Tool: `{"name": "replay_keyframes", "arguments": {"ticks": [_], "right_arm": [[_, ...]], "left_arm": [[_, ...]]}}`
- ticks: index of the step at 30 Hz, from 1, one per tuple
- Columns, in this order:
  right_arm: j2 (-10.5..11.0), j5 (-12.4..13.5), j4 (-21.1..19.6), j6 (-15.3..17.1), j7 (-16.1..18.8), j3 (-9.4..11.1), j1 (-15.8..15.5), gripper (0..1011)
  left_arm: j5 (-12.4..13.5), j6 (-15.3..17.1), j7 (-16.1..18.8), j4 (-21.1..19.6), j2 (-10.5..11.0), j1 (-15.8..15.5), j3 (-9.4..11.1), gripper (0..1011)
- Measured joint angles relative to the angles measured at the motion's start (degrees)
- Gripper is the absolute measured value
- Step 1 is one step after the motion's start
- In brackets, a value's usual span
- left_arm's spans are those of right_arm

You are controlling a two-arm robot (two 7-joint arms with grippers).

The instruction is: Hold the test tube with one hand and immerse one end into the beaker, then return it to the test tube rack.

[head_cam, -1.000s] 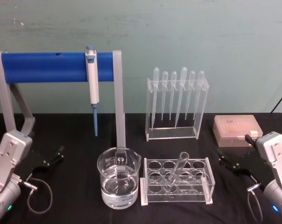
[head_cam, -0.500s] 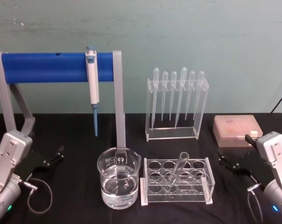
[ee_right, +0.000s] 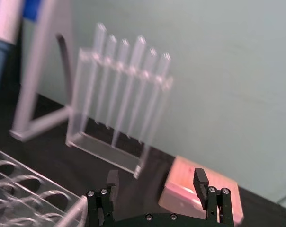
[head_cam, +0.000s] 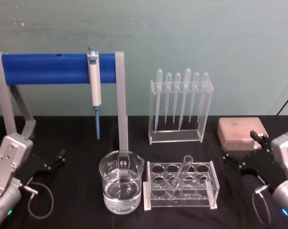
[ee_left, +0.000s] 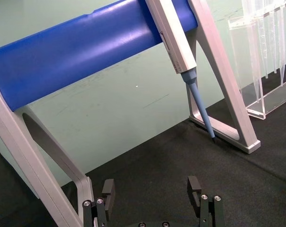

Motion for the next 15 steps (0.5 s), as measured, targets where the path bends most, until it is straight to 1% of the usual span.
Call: {"name": "replay_keyframes", "arguments": {"ticks": [2, 3, 4, 5, 7, 10, 11, 12, 14, 15], "right_arm": [[0.7, 1.0, -1.6, -0.7, 1.3, 0.6, -1.0, 1003], [1.5, 2.4, -3.4, -1.4, 2.8, 1.3, -2.1, 1003], [2.1, 3.2, -4.3, -1.7, 3.8, 1.7, -2.8, 1003], [3.1, 5.2, -5.9, -2.2, 6.0, 2.5, -4.1, 1003], [4.1, 7.4, -7.4, -2.5, 8.3, 3.2, -5.3, 1003], [6.3, 10.8, -9.9, -2.5, 12.2, 4.6, -7.8, 1003], [6.7, 11.4, -10.4, -2.4, 12.7, 4.9, -8.2, 1003], [7.7, 12.6, -11.6, -1.9, 13.8, 5.6, -9.7, 1003], [8.4, 13.6, -12.5, -1.6, 14.5, 6.3, -10.8, 1003], [9.0, 14.6, -13.1, -1.3, 15.6, 6.8, -11.8, 1003]], "left_arm": [[0.0, 0.0, 0.0, 0.0, 0.0, 0.0, 0.0, 1000], [0.0, 0.0, 0.0, 0.0, 0.0, 0.0, 0.0, 1000], [0.0, 0.0, 0.0, 0.0, 0.0, 0.0, 0.0, 1000], [0.0, 0.0, 0.0, 0.0, 0.0, 0.0, 0.0, 1000], [0.0, 0.0, 0.0, 0.0, 0.0, 0.0, 0.0, 1000], [0.0, 0.0, 0.0, 0.0, 0.0, 0.0, 0.0, 1000], [0.0, 0.0, 0.0, 0.0, 0.0, 0.0, 0.0, 1000], [0.0, 0.0, 0.0, 0.0, 0.0, 0.0, 0.0, 1000], [0.0, 0.0, 0.0, 0.0, 0.0, 0.0, 0.0, 1000], [0.0, 0.0, 0.0, 0.0, 0.0, 0.0, 0.0, 1000]]}}
